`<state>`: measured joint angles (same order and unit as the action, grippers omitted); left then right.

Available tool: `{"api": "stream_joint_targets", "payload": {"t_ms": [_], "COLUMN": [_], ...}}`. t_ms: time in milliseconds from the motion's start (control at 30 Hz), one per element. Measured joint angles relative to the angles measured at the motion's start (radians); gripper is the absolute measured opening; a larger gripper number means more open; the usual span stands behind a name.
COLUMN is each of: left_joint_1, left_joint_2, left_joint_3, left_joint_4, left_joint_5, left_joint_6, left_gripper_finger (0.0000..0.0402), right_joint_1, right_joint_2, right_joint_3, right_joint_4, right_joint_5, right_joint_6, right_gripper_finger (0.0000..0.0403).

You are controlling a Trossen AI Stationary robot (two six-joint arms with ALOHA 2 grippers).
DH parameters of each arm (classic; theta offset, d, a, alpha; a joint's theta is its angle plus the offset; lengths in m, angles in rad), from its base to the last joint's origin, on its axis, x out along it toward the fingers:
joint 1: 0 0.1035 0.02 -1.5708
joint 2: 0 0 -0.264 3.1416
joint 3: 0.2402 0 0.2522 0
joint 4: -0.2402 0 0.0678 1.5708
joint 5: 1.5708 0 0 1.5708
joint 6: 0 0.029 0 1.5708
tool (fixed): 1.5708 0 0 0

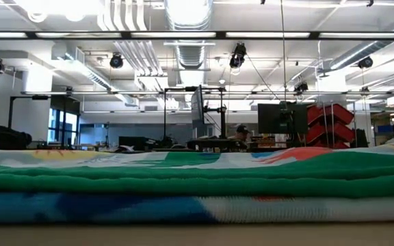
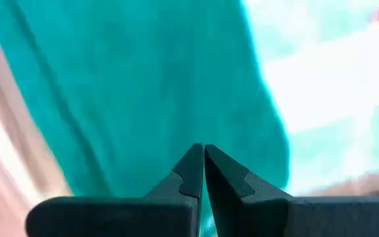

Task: Roll towel
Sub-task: Fold the multi-color dinosaur print towel

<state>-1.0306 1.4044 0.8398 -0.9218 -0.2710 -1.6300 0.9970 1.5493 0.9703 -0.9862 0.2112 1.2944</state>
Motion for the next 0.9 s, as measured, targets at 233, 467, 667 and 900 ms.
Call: {"api": "stream_joint_targets", "payload": {"t_ms": [233, 467, 667, 900], "left_joint_1": [0.023, 0.125, 0.159, 0.166], "left_joint_2": [0.023, 0.003, -0.032, -0.08], "left_joint_3": [-0.119, -0.242, -0.247, -0.216], "left_joint_4": [0.053, 0.029, -0.047, -0.152], "left_joint_5": [0.029, 0.116, 0.142, 0.134], "left_joint_6": [-0.062, -0.125, -0.11, -0.172], "left_gripper_finger": [0.004, 0.004, 0.004, 0.004], "right_joint_1": [-0.129, -0.266, -0.299, -0.299], "right_joint_2": [0.007, 0.031, 0.108, 0.131], "right_joint_3": [-0.028, -0.032, -0.042, -0.06], "right_joint_4": [0.31, 0.51, 0.52, 0.418], "right_joint_5": [0.008, -0.006, -0.041, -0.064], "right_joint_6": [-0.31, -0.594, -0.706, -0.661], "right_gripper_finger": [0.0, 0.0, 0.0, 0.0]}}
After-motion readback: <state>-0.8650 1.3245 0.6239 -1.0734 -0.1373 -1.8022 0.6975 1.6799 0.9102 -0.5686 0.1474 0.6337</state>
